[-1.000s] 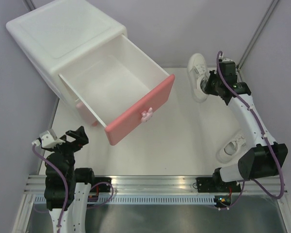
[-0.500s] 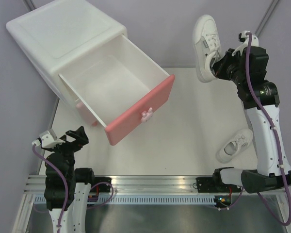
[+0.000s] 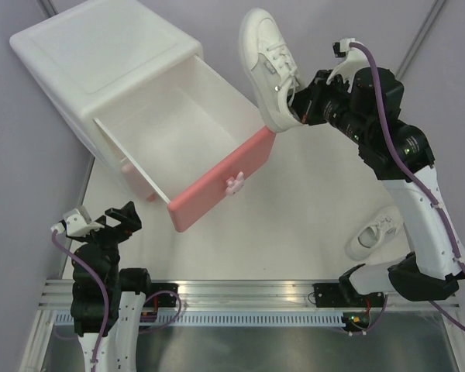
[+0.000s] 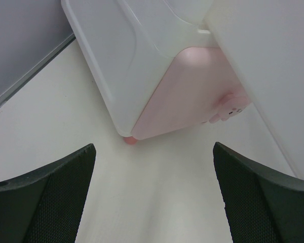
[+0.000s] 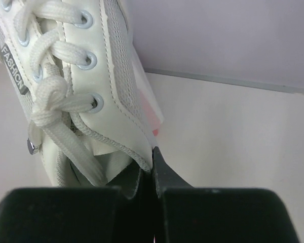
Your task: Place and organize the shoes in the shoe cabinet
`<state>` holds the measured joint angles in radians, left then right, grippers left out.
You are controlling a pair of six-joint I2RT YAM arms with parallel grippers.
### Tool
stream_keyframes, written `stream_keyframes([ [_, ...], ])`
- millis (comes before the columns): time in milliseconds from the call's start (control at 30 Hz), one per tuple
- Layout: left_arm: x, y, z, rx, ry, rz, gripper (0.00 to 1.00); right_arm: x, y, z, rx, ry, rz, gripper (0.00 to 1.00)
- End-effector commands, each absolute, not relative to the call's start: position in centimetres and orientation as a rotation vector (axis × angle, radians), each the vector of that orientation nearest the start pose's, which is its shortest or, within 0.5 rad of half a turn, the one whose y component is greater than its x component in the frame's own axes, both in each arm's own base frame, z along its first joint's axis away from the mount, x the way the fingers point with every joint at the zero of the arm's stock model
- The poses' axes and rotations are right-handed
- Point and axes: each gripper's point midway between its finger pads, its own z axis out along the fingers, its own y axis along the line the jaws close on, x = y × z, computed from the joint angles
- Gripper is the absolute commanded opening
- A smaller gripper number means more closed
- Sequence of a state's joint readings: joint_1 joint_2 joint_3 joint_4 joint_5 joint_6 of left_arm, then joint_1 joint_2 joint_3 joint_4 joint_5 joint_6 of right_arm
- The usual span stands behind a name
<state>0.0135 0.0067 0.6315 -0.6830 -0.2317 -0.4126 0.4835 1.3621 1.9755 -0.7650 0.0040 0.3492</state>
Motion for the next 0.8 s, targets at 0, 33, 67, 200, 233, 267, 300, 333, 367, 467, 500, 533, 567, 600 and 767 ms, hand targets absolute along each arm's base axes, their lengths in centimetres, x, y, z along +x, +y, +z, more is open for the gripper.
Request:
stream_keyframes([
  [0,15.3,2.8,27.1,-0.497,1.449,-0.123,0.99,30.9,20.7,53.2,-0.107,1.619,0.709,0.01],
  [33,15.3,2.8,27.1,-0.494,1.45,-0.125,0.99,30.9,21.4,53.1,-0.116,1.625,0.723,0.01],
  [67,15.3,2.8,27.1,-0.496,1.449,-0.124,0.99,30.8,21.9,53.2,-0.119,1.622,0.726,0.01],
  [200,15.3,2.8,27.1,-0.496,1.449,-0.124,0.99,29.7,27.0,52.7,-0.193,1.634,0.781,0.01],
  [233,15.3,2.8,27.1,-0.496,1.449,-0.124,0.99,29.5,27.8,52.7,-0.207,1.634,0.792,0.0],
  [267,15.3,2.8,27.1,-0.496,1.449,-0.124,0.99,29.2,28.7,52.7,-0.23,1.633,0.798,0.01],
  [300,15.3,2.8,27.0,-0.496,1.451,-0.123,0.99,28.7,30.2,52.7,-0.249,1.633,0.806,0.01],
  [333,15.3,2.8,27.0,-0.495,1.451,-0.125,0.99,28.5,30.8,52.7,-0.26,1.634,0.805,0.01],
  [367,15.3,2.7,27.0,-0.494,1.452,-0.126,0.99,28.1,31.1,53.3,-0.268,1.621,0.809,0.01],
  [467,15.3,2.7,27.1,-0.493,1.449,-0.126,0.98,27.6,32.6,53.5,-0.277,1.613,0.818,0.01],
  [500,15.3,2.7,27.1,-0.493,1.45,-0.126,0.99,27.4,33.0,53.5,-0.279,1.613,0.821,0.01],
  [533,15.3,2.7,27.1,-0.493,1.45,-0.126,0.99,27.3,33.4,53.4,-0.282,1.613,0.825,0.01],
  [567,15.3,2.7,27.1,-0.492,1.449,-0.128,0.99,26.9,33.8,53.4,-0.291,1.614,0.833,0.01],
  [600,15.3,2.7,27.1,-0.492,1.451,-0.127,0.99,27.1,34.6,52.7,-0.301,1.634,0.83,0.01],
  [767,15.3,2.8,27.0,-0.495,1.451,-0.125,0.99,26.8,37.6,48.4,-0.349,1.762,0.797,0.01],
])
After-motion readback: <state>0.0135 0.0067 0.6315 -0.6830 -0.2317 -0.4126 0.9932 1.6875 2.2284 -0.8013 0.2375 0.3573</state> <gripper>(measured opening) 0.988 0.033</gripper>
